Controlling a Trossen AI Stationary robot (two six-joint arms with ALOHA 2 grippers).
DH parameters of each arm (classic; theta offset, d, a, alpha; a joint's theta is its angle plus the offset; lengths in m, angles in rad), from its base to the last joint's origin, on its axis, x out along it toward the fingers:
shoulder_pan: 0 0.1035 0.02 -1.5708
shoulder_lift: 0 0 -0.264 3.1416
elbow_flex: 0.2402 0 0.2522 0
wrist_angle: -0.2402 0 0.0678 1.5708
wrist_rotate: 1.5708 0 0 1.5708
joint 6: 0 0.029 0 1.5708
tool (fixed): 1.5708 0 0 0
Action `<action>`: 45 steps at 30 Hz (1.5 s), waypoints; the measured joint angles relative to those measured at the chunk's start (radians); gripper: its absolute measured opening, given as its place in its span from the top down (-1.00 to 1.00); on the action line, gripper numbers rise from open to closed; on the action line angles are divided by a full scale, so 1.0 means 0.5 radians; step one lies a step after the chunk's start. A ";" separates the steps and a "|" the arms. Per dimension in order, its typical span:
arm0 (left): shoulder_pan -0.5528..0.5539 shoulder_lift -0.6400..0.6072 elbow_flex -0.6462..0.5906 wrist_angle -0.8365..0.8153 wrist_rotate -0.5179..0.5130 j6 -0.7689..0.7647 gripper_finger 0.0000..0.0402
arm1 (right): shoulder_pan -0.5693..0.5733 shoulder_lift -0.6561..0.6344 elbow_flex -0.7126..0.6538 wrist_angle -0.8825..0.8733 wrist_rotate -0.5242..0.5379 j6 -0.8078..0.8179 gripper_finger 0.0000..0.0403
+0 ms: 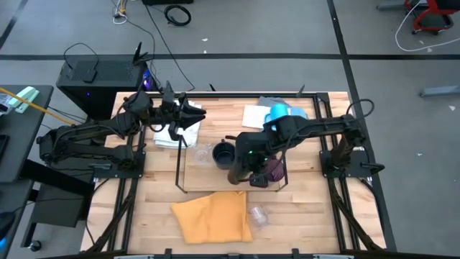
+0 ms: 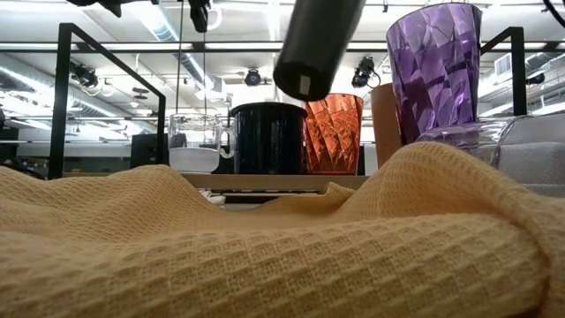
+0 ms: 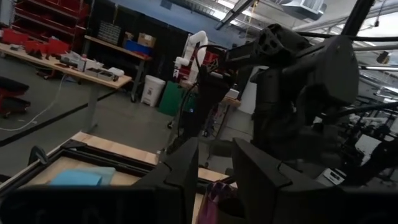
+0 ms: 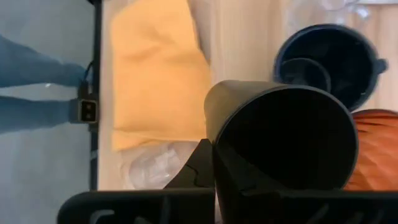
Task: Stack small to large cups/mugs on shelf
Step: Put the black cup on the shelf aligned with the orange cup
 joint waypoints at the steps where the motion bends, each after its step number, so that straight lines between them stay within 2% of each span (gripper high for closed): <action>1: 0.000 0.001 0.000 0.000 0.011 0.000 0.48 | 0.003 0.012 0.010 0.006 0.007 0.010 1.00; 12: 0.000 0.001 0.000 -0.005 0.056 0.032 0.48 | 0.040 0.053 0.027 0.010 0.062 0.259 1.00; 23: 0.000 0.000 0.000 -0.007 0.057 0.053 0.48 | 0.071 0.251 0.026 -0.146 0.098 0.403 1.00; 45: 0.000 0.000 0.000 -0.006 0.059 0.085 0.48 | 0.083 0.290 0.025 -0.160 0.189 0.473 1.00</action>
